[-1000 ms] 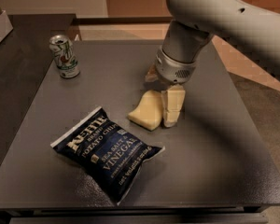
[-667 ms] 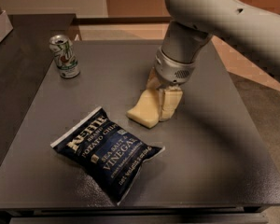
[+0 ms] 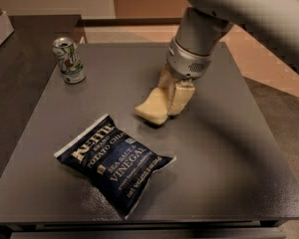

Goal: Move sponge near 7up can

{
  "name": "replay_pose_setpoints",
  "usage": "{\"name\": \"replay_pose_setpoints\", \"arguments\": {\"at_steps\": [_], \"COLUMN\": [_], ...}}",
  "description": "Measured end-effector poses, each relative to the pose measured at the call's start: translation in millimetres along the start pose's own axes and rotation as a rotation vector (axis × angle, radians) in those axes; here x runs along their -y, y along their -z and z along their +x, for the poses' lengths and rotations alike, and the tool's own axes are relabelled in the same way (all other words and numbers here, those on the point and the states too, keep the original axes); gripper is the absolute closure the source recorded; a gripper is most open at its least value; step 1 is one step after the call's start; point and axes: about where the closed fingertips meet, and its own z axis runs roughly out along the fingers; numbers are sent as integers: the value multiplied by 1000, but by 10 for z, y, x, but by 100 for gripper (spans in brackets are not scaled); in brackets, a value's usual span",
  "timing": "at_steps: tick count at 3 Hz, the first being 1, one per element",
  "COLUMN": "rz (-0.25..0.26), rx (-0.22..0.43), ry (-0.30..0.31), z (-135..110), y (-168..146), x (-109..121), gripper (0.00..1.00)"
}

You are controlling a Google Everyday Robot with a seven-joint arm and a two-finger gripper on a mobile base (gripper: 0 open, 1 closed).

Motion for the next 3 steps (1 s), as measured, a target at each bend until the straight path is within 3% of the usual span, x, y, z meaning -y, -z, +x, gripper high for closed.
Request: {"name": "replay_pose_setpoints", "arguments": {"at_steps": [1, 3], "rz": [34, 106], "rx": [3, 24], "ry": [-62, -183], "z": [-90, -351], "y": [168, 251], "x": [214, 686], "gripper": [100, 100]}}
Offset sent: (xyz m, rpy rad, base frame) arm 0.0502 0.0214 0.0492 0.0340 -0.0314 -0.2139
